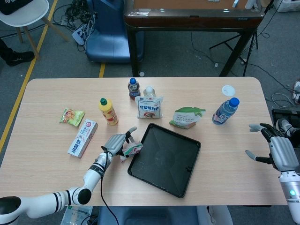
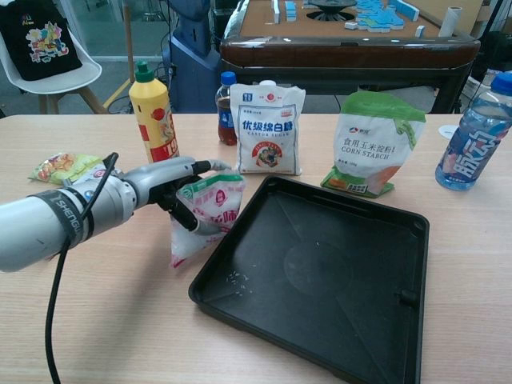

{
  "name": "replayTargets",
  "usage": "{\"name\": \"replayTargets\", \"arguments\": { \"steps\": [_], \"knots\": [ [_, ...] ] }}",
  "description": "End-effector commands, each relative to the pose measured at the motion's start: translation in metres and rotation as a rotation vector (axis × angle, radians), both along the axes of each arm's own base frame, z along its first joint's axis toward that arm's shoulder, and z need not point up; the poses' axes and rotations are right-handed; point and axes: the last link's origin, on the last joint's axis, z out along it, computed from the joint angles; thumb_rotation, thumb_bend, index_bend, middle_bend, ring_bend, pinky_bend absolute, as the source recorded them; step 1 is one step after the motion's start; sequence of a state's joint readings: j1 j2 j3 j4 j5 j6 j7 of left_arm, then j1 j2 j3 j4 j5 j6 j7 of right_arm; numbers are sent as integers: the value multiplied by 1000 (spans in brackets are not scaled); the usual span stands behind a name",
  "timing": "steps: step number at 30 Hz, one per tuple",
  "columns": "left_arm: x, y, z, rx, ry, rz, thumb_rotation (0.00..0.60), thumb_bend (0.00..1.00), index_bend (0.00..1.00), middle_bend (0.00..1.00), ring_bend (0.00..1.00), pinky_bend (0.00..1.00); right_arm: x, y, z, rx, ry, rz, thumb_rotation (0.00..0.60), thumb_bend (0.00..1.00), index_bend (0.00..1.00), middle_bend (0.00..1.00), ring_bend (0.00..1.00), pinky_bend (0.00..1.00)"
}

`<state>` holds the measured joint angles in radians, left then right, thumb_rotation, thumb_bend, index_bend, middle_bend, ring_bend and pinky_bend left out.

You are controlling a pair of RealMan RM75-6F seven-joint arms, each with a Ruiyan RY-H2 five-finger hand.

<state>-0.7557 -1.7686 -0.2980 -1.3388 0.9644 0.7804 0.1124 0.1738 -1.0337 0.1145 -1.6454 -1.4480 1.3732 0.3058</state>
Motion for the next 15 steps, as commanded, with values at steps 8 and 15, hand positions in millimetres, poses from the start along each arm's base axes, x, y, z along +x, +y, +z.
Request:
{"name": "replayTargets", "arguments": {
  "steps": [8, 15],
  "knots": [
    [0, 1, 1, 5, -1, 6, 600, 258, 0, 282, 257, 465, 0, 1, 1, -3, 2, -1, 600, 165, 248, 334, 163, 203],
    [9, -5, 8, -22, -13, -9, 600, 250, 0, 250, 229, 452, 1, -1, -1, 0, -1, 5, 600, 165, 248, 334, 163, 202]
  ]
}}
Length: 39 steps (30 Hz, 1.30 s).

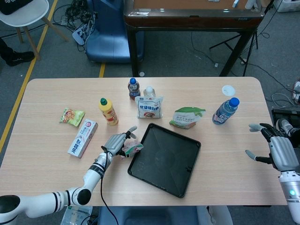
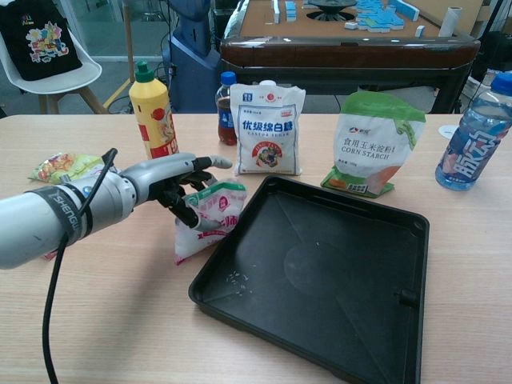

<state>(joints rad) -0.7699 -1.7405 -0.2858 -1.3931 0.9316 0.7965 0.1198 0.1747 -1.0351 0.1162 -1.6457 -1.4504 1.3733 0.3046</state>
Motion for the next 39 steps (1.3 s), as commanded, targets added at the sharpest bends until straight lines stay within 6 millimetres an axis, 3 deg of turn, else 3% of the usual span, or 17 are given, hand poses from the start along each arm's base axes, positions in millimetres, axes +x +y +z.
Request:
{"name": "replayTargets", "arguments": {
  "steps": [1, 12, 18, 39],
  "knots": [
    [5, -3, 3, -14, -3, -9, 600, 248, 0, 245, 225, 448, 1, -1, -1, 1, -1, 2, 600, 165, 248, 334, 163, 203],
    [14, -11, 9, -29, -14, -16, 600, 227, 0, 149, 139, 393, 0, -1, 0, 0, -2, 3, 600, 165, 248, 334, 163, 203],
    [14, -9, 15, -28, -30, -8, 600, 225, 0, 106, 67, 314, 0, -1, 0, 0, -6, 4, 600, 165, 248, 334, 163, 203],
    [8, -31, 80, -32, -89, -48, 600, 223, 0, 86, 39, 272, 4, -7, -2, 5, -5, 19, 600, 165, 248, 334, 163, 203]
  ]
}}
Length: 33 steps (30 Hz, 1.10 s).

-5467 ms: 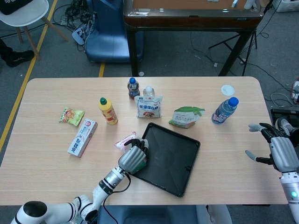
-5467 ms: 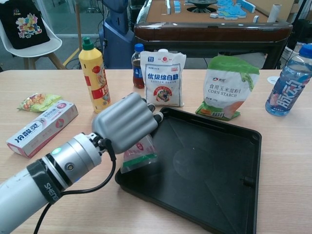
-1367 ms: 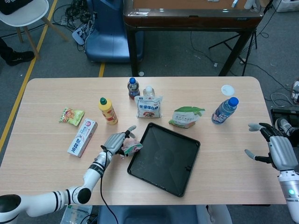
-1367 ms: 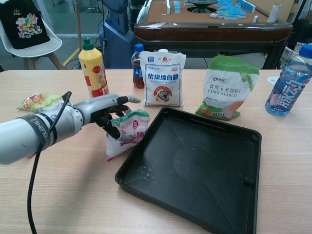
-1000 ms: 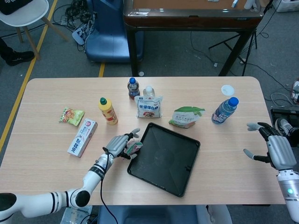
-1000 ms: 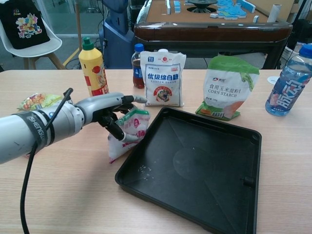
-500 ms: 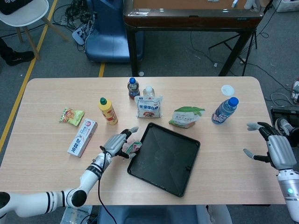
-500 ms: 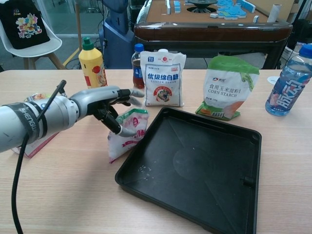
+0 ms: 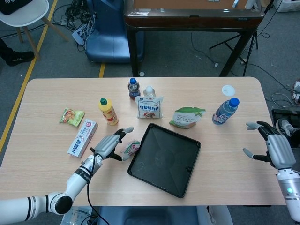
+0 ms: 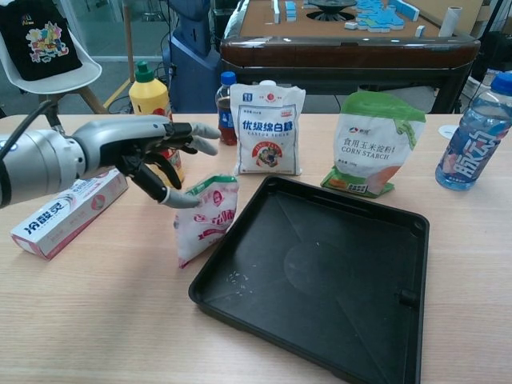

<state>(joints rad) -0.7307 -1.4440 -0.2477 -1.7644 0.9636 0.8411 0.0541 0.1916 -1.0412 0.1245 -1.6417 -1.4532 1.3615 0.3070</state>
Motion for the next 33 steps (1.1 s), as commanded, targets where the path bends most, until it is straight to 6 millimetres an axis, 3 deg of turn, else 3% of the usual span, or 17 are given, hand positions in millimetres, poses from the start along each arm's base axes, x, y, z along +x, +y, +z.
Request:
{"name": "replayTargets", "arguments": {
  "steps": [1, 11, 16, 20, 28, 33],
  "knots": [
    [-2, -6, 11, 2, -18, -1, 600, 223, 0, 86, 39, 272, 1, -1, 0, 1, -1, 2, 600, 165, 248, 334, 163, 203],
    [-17, -8, 50, 90, -55, 25, 600, 223, 0, 86, 39, 272, 2, -3, -1, 7, 0, 8, 600, 166, 248, 334, 163, 203],
    [-45, -5, 78, 232, 11, 50, 600, 223, 0, 86, 39, 273, 1, -4, 0, 8, 5, 0, 600, 165, 248, 334, 163, 203],
    [-83, -12, 102, 341, 103, 106, 600, 223, 0, 86, 39, 273, -1, -5, -1, 18, 14, -8, 600, 166, 248, 334, 163, 203],
    [-142, -45, 127, 462, 291, 172, 600, 224, 0, 86, 39, 273, -3, -8, -5, 46, 37, -19, 600, 169, 248, 334, 163, 202],
    [-162, -68, 131, 536, 403, 147, 600, 224, 0, 86, 40, 270, -2, -8, -9, 78, 64, -16, 600, 179, 248, 334, 163, 203]
  ]
}}
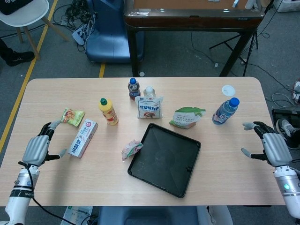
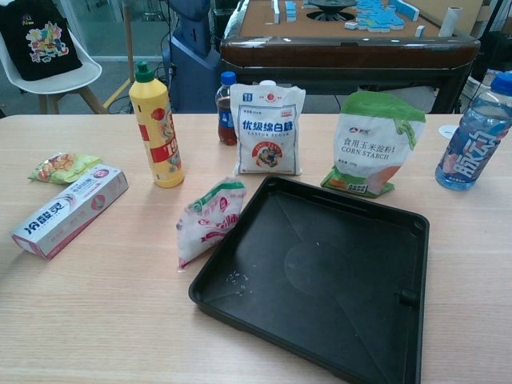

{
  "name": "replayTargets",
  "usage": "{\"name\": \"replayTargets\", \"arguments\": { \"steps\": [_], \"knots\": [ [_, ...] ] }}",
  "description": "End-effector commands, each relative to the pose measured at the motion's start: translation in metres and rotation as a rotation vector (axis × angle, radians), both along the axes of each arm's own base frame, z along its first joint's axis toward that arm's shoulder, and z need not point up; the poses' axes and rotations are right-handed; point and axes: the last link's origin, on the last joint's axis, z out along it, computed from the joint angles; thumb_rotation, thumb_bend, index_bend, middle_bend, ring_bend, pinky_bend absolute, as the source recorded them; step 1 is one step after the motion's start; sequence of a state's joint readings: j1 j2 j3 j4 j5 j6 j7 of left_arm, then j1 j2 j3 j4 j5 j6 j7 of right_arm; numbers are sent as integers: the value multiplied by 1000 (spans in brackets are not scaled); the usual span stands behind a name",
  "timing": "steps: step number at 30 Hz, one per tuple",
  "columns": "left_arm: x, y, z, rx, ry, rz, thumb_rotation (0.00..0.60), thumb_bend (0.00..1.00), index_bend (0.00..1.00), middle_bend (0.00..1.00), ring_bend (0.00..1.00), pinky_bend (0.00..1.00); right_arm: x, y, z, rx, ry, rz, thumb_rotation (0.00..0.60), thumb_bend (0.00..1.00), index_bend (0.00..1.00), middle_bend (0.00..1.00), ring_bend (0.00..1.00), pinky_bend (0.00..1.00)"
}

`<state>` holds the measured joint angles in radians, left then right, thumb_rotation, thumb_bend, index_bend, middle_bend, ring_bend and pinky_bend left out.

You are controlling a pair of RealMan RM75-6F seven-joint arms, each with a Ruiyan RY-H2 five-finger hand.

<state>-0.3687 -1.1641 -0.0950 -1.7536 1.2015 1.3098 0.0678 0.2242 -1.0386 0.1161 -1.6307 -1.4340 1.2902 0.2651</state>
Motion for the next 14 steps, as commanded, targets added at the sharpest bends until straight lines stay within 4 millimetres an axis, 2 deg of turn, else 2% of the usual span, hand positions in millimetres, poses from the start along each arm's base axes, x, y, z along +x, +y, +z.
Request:
{"name": "replayTargets", "arguments": {
  "steps": [1, 11, 14],
  "knots": [
    [-17, -21, 1, 36, 89, 1, 600, 224, 0, 86, 40, 267, 1, 0, -3, 25, 7, 2, 600, 181, 248, 334, 163, 203],
    [-29, -68, -3, 118, 146, -18, 600, 224, 3, 86, 40, 239, 11, 6, -13, 67, 5, 53, 600, 189, 248, 334, 163, 203],
    [-32, -76, -4, 126, 153, -3, 600, 224, 3, 86, 39, 233, 12, 8, -15, 61, 2, 59, 600, 189, 248, 334, 163, 203]
  ]
}}
